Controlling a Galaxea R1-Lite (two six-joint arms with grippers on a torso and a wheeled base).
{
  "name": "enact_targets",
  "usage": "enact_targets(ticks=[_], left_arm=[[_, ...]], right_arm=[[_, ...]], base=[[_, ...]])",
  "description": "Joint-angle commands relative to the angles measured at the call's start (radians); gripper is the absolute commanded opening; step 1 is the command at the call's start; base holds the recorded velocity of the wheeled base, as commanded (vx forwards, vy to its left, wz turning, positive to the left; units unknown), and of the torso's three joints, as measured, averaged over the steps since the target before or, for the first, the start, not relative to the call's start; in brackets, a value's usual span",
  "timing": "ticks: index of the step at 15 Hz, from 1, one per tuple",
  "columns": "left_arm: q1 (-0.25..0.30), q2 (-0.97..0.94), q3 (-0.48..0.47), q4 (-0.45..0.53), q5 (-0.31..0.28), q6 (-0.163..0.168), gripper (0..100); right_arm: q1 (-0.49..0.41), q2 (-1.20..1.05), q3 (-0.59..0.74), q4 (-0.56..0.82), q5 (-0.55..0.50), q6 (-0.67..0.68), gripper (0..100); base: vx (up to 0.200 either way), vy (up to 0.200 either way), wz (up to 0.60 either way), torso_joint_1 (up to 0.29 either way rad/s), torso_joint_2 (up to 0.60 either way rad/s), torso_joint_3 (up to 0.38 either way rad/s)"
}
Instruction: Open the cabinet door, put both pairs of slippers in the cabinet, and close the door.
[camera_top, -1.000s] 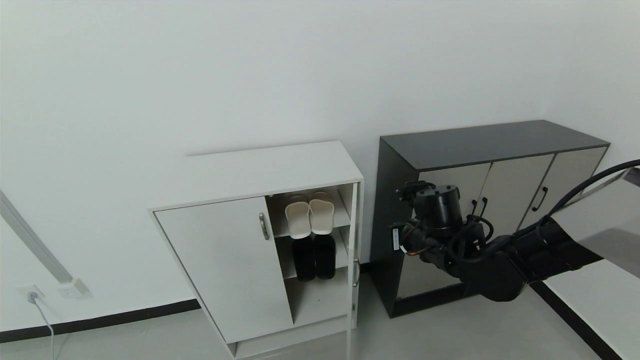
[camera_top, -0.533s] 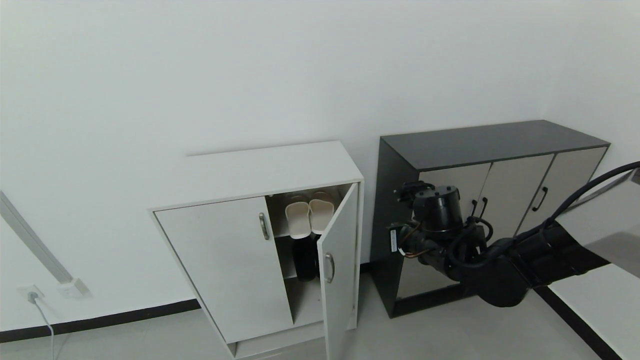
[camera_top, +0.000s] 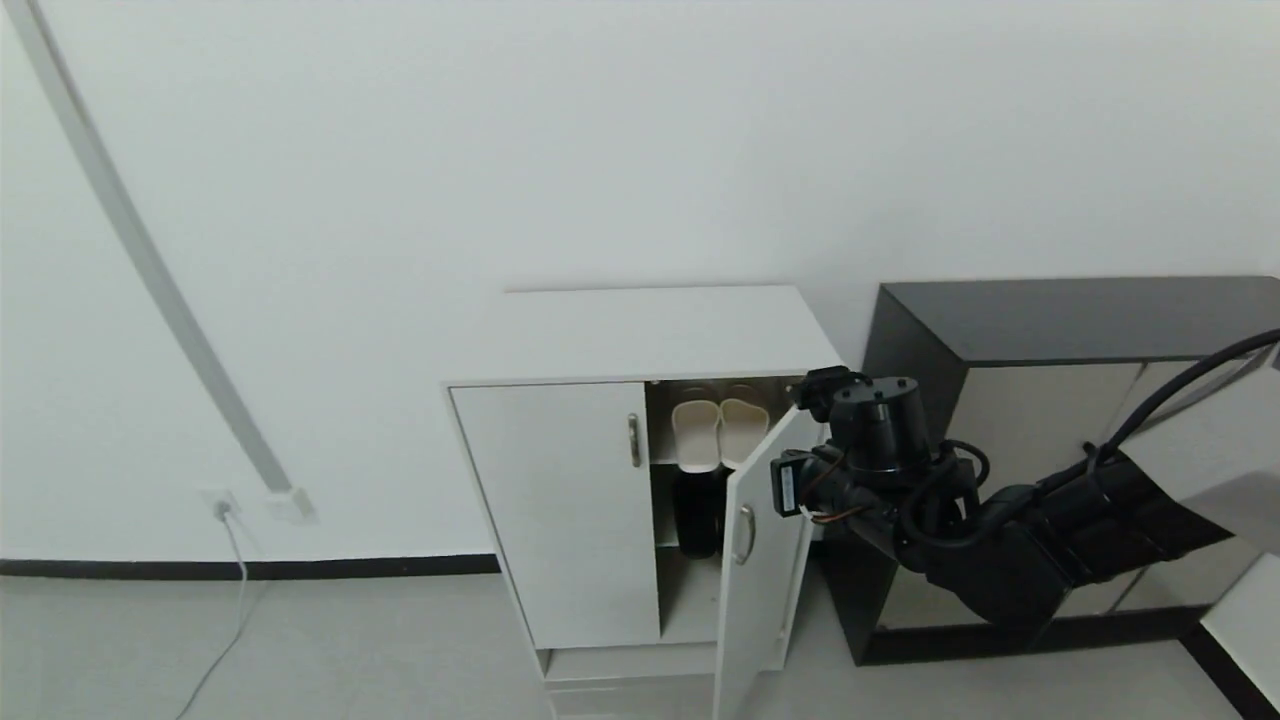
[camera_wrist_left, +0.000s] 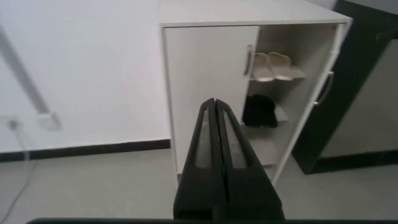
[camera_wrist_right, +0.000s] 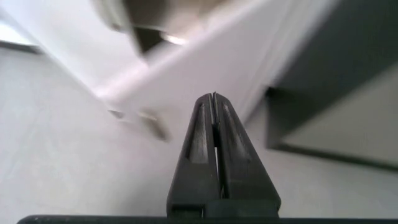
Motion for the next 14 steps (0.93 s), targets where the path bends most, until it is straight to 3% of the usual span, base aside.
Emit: enact_targets(ticks=[1, 9, 14], left_arm=[[0.0, 0.0, 0.0, 0.0, 0.0, 0.0, 0], [0.0, 0.0, 0.0, 0.0, -0.002, 0.003, 0], [0.0, 0.0, -0.001, 0.0, -0.002, 0.001, 0]], right_arm=[[-0.005, -0.002, 0.015, -0.026, 0.0, -0.007, 0], [-0.042, -0.035, 0.088, -0.095, -0.02, -0.04, 0], [-0.081, -0.103, 0.22, -0.098, -0.017, -0.036, 0]], base=[[0.0, 0.0, 0.0, 0.0, 0.0, 0.0], [0.0, 0.0, 0.0, 0.0, 0.0, 0.0], [0.0, 0.0, 0.0, 0.0, 0.0, 0.0]])
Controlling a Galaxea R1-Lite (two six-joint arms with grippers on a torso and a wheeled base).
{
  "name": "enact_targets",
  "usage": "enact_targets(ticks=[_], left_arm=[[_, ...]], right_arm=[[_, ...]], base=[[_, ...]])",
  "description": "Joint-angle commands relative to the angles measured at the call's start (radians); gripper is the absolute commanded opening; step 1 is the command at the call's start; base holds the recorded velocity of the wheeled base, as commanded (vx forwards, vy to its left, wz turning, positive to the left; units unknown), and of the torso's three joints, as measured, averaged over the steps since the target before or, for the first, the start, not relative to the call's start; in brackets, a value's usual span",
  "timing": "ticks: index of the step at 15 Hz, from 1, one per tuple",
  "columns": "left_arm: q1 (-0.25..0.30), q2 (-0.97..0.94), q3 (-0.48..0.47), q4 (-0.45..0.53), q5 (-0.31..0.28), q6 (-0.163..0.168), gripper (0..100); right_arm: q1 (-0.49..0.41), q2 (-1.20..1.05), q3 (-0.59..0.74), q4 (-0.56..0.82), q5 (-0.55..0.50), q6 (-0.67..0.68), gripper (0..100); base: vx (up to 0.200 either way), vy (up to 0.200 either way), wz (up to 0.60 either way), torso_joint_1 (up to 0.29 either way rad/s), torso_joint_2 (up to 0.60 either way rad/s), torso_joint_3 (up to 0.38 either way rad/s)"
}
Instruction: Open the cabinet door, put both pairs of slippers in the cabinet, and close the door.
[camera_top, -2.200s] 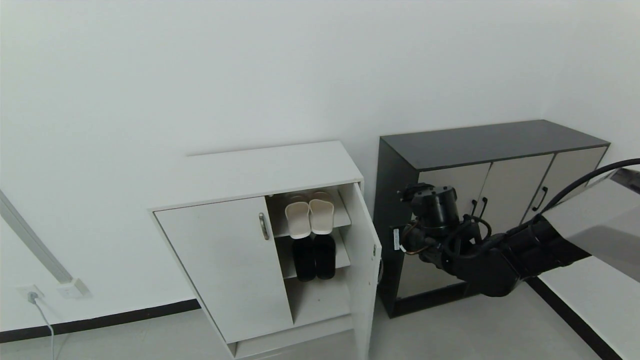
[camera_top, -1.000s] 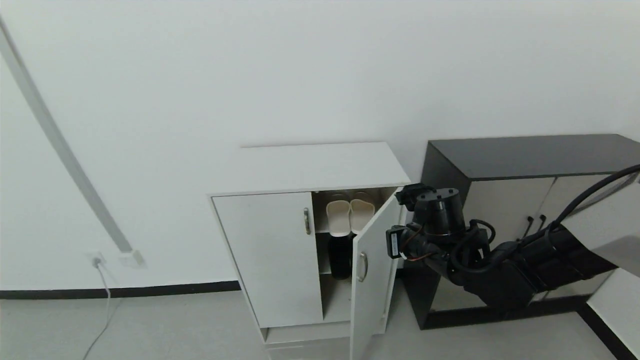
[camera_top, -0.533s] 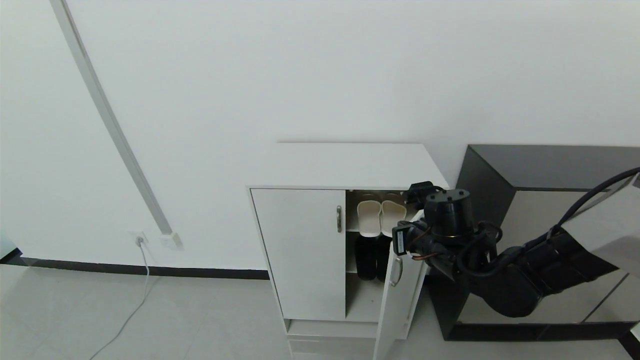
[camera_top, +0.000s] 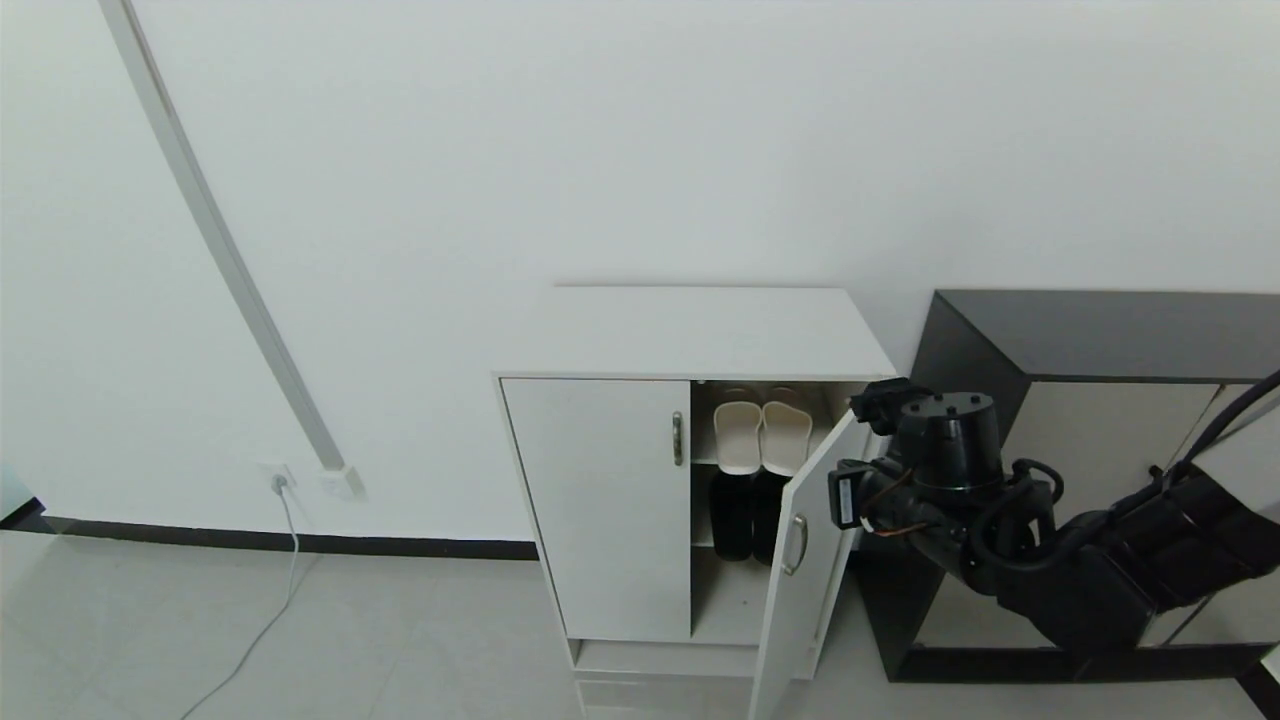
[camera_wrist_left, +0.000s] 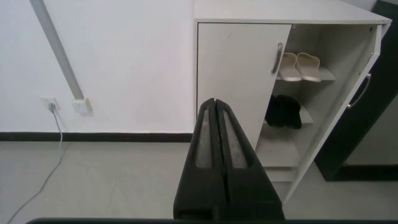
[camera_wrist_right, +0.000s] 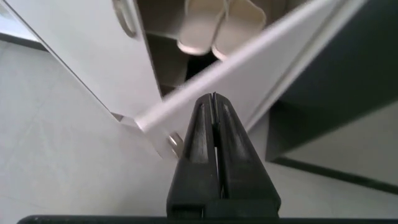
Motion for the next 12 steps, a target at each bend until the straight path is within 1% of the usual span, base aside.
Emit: enact_targets(ticks=[1, 3, 7, 9, 12], left_arm=[[0.0, 0.0, 0.0, 0.0, 0.0, -0.001, 0], [0.0, 0.0, 0.0, 0.0, 0.0, -0.001, 0], [0.0, 0.0, 0.0, 0.0, 0.0, -0.001, 0], [0.0, 0.0, 0.0, 0.0, 0.0, -0.001, 0], [0.0, 0.0, 0.001, 0.0, 0.0, 0.001, 0]], right_arm=[[-0.013, -0.025, 0.057, -0.009, 0.003, 0.005, 0], [-0.013, -0.01, 0.1, -0.056, 0.006, 0.002, 0], [-0.013, 0.087, 0.102, -0.13, 0.006, 0.001, 0], [-0.013, 0.134, 0.085, -0.167, 0.006, -0.002, 0], [-0.013, 0.189, 0.018, -0.168, 0.007, -0.004, 0]], base=[[0.0, 0.0, 0.0, 0.0, 0.0, 0.0], [0.0, 0.0, 0.0, 0.0, 0.0, 0.0], [0.0, 0.0, 0.0, 0.0, 0.0, 0.0], [0.0, 0.0, 0.0, 0.0, 0.0, 0.0], [0.0, 0.0, 0.0, 0.0, 0.0, 0.0]])
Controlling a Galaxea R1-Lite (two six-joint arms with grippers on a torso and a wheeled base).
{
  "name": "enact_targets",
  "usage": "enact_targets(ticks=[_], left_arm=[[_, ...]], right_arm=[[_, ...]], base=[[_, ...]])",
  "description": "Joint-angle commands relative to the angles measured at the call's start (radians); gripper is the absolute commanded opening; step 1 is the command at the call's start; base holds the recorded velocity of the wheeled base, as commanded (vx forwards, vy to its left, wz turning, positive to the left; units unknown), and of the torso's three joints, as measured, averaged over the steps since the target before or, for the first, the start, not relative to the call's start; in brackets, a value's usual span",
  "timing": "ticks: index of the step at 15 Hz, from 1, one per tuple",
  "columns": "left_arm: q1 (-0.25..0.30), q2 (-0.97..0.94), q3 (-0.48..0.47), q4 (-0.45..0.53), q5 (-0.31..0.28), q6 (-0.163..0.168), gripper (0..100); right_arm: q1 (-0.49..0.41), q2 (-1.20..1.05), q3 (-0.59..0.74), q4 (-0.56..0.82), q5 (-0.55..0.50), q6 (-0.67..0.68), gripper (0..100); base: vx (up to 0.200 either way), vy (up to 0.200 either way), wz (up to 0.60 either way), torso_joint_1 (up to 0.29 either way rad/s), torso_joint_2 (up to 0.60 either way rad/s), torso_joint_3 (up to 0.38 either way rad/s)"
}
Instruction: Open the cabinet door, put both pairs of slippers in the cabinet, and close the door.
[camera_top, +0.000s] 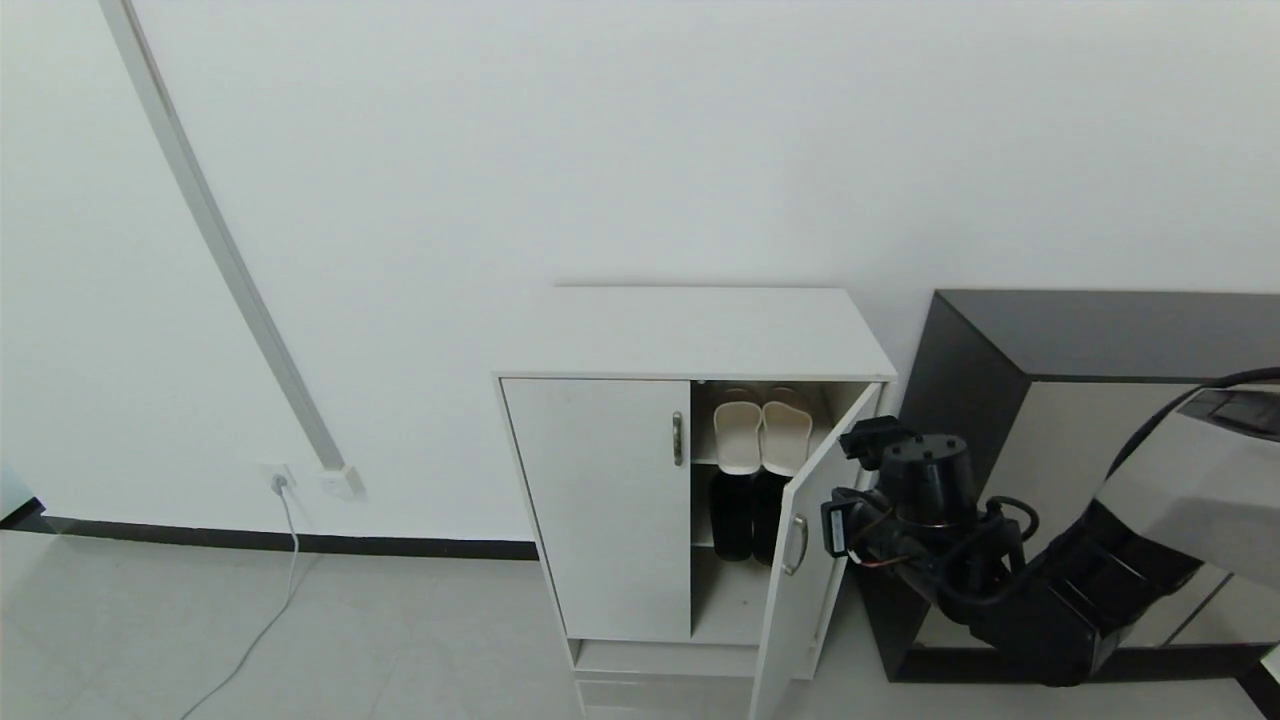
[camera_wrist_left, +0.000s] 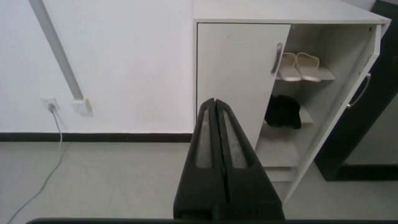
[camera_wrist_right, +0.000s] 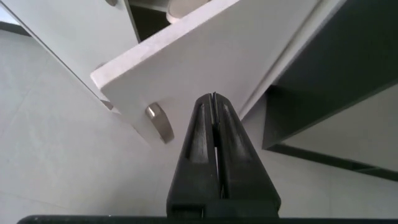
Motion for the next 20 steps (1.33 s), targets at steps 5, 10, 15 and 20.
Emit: enact_targets(ticks=[5, 10, 15, 20], left_arm=[[0.0, 0.0, -0.001, 0.0, 0.0, 0.0, 0], [0.0, 0.0, -0.001, 0.0, 0.0, 0.0, 0], [0.0, 0.0, -0.001, 0.0, 0.0, 0.0, 0], [0.0, 0.0, 0.0, 0.0, 0.0, 0.001, 0]], right_arm=[[0.002, 0.133, -0.223, 0.064, 0.006, -0.017, 0], [0.0, 0.234, -0.444, 0.078, 0.043, -0.017, 0], [0.007, 0.208, -0.392, -0.114, 0.049, -0.008, 0], [0.023, 0.042, 0.008, -0.217, 0.226, -0.013, 0]], base=[[0.0, 0.0, 0.0, 0.0, 0.0, 0.0], [0.0, 0.0, 0.0, 0.0, 0.0, 0.0], [0.0, 0.0, 0.0, 0.0, 0.0, 0.0], [0.04, 0.0, 0.0, 0.0, 0.0, 0.001]])
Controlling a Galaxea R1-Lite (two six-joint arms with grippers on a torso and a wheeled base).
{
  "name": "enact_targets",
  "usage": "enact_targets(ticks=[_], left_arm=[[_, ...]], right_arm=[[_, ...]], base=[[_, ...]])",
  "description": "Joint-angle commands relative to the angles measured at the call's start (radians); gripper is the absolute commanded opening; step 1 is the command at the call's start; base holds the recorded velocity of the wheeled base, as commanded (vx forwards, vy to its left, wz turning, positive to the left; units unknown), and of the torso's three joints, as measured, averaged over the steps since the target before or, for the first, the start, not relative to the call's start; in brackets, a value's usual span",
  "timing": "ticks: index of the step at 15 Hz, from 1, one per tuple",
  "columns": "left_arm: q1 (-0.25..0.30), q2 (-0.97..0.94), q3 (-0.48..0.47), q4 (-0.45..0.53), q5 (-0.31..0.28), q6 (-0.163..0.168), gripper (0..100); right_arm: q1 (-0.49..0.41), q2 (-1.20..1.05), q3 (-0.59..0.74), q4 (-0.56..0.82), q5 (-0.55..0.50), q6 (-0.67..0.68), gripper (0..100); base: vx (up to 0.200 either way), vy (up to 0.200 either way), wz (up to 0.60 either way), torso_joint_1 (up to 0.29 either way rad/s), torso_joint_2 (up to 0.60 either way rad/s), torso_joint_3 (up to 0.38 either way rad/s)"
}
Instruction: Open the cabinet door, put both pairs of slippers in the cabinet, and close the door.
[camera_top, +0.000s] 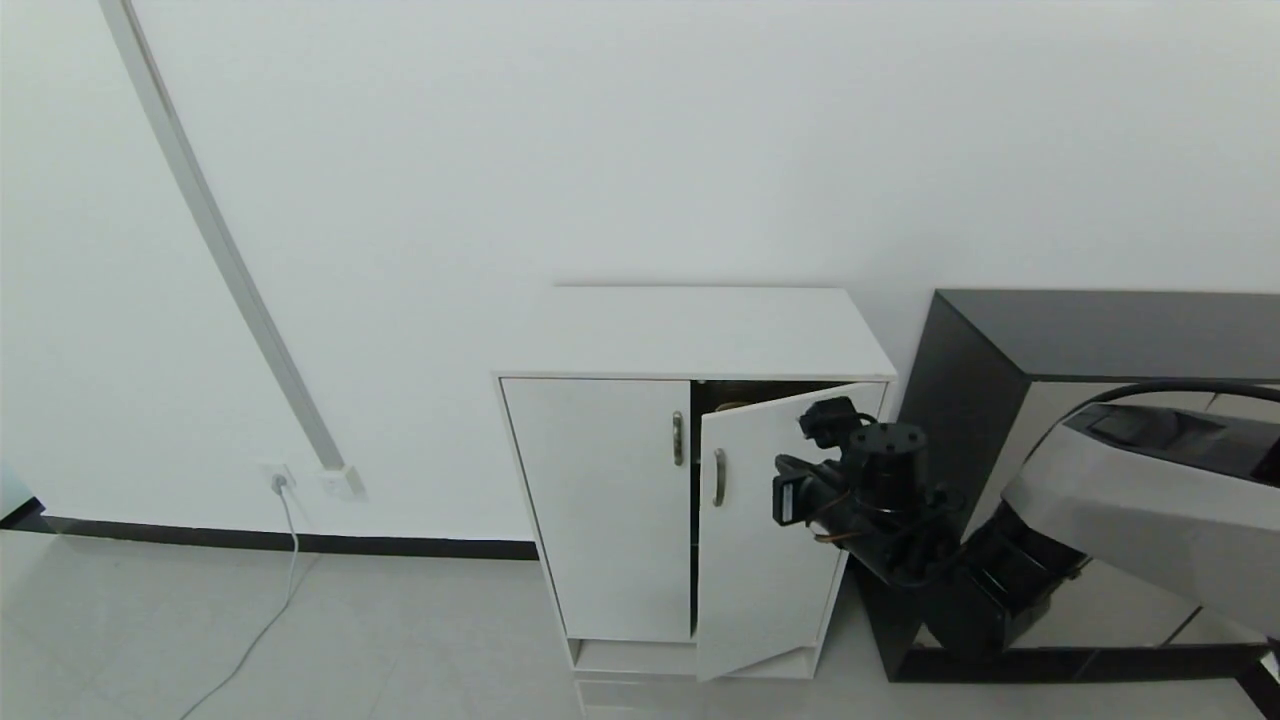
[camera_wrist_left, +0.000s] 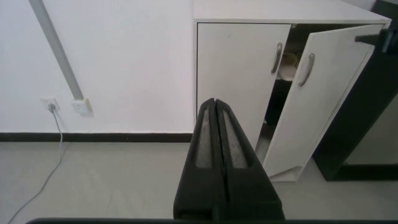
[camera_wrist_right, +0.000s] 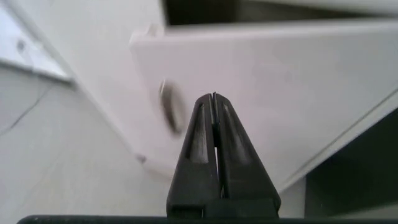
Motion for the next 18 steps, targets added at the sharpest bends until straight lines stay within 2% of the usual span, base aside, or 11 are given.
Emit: enact_targets(ticks=[1, 3, 10, 18], left_arm=[[0.0, 0.0, -0.001, 0.0, 0.0, 0.001, 0], [0.0, 0.0, 0.0, 0.0, 0.0, 0.0, 0], [0.0, 0.0, 0.0, 0.0, 0.0, 0.0, 0], [0.0, 0.0, -0.001, 0.0, 0.002, -0.003, 0]], right_arm=[[0.01, -0.104, 0.186, -0.053, 0.073, -0.003, 0], [0.01, -0.096, 0.22, -0.097, 0.073, -0.003, 0], [0.01, -0.061, 0.215, -0.102, 0.067, -0.003, 0], [0.009, -0.032, 0.18, -0.1, 0.067, -0.003, 0]], base=[[0.2, 0.0, 0.0, 0.002, 0.0, 0.002], [0.2, 0.0, 0.0, -0.01, 0.0, 0.009], [0.2, 0.0, 0.0, 0.006, 0.0, 0.002], [0.0, 0.0, 0.0, 0.0, 0.0, 0.0]])
